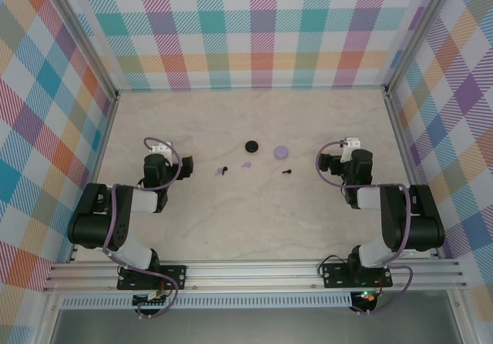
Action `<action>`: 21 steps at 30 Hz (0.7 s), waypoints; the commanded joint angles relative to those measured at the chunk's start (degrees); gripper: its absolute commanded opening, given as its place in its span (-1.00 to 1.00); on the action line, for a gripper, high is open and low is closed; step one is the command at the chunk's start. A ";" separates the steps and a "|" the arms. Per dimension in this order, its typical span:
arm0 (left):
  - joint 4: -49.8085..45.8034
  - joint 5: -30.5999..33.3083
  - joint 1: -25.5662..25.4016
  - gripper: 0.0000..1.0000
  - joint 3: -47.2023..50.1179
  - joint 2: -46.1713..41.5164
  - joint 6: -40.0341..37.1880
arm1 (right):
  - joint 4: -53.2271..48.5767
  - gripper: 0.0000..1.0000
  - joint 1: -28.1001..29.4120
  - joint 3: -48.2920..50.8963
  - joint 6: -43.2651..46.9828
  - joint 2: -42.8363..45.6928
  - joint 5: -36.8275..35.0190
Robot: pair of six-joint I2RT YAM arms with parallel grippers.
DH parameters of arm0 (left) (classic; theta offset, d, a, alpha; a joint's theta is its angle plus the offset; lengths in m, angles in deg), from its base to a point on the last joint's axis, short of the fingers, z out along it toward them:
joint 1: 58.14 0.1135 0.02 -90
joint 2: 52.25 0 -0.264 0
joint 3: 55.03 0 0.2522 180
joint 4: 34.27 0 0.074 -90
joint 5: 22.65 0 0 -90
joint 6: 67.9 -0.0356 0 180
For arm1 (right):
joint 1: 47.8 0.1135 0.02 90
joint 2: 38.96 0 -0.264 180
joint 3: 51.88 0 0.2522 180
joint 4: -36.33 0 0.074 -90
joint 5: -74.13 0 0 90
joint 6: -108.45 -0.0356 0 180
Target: Insert the wireless bluetooth earbuds into the charging case
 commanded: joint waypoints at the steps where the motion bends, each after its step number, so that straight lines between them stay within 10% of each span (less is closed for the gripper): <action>1: -6.00 3.90 0.80 1.00 -3.87 -3.04 1.97 | -17.73 0.99 -0.36 -8.84 -2.80 4.68 -1.01; 12: -44.32 -1.95 0.75 1.00 -25.47 -8.02 10.86 | -49.46 0.99 -0.08 -24.23 -10.53 8.80 6.19; 21: -64.87 -21.62 -0.78 1.00 -43.55 3.70 22.44 | -60.08 1.00 4.85 -34.92 -16.82 3.40 18.39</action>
